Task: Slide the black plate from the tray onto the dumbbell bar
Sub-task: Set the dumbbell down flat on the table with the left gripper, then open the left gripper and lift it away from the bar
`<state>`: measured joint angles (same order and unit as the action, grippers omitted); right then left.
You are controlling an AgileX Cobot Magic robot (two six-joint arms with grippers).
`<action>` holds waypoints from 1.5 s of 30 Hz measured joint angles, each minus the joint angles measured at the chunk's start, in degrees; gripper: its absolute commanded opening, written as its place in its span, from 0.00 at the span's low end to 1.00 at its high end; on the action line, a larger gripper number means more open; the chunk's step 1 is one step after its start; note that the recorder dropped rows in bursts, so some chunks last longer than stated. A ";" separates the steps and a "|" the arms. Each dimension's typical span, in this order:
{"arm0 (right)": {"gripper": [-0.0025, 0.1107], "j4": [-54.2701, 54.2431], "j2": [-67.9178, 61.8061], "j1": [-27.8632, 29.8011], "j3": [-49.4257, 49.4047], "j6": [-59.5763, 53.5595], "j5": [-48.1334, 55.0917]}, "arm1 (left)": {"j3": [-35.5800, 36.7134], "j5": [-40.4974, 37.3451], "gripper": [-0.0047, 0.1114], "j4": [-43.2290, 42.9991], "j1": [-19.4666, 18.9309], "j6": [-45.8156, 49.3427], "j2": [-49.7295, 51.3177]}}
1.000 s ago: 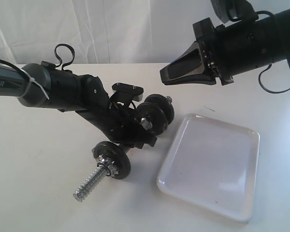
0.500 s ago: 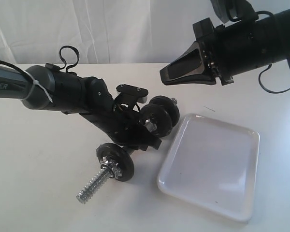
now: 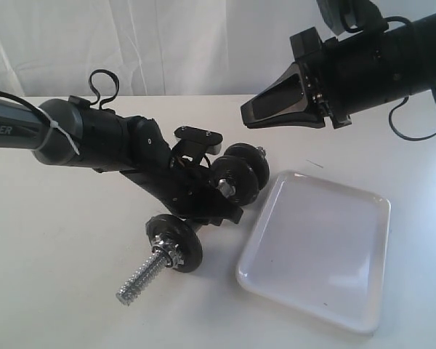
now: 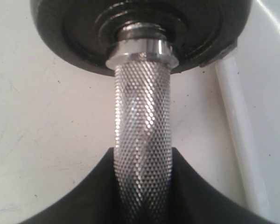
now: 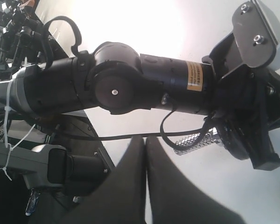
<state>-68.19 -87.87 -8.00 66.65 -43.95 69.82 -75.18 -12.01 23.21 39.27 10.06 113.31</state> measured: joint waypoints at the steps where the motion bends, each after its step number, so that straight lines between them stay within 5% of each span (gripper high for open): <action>1: 0.02 0.00 0.00 0.00 0.00 0.00 0.00 | 0.00 0.00 0.04 0.09 0.00 0.00 0.00; 25: 0.02 0.00 0.00 0.00 0.00 0.00 0.00 | 0.00 2.27 0.05 3.88 0.10 -0.13 0.84; 35: 0.02 0.00 0.00 0.00 0.00 0.00 0.00 | 0.00 3.23 0.46 4.16 0.10 -0.13 0.66; 45: 0.02 0.00 0.00 0.00 0.00 0.00 0.00 | -1.28 5.43 0.59 5.65 0.10 -0.13 -2.20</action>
<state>-68.19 -87.87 -8.00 66.65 -43.95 69.82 -76.46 -6.58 28.85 39.37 9.93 111.12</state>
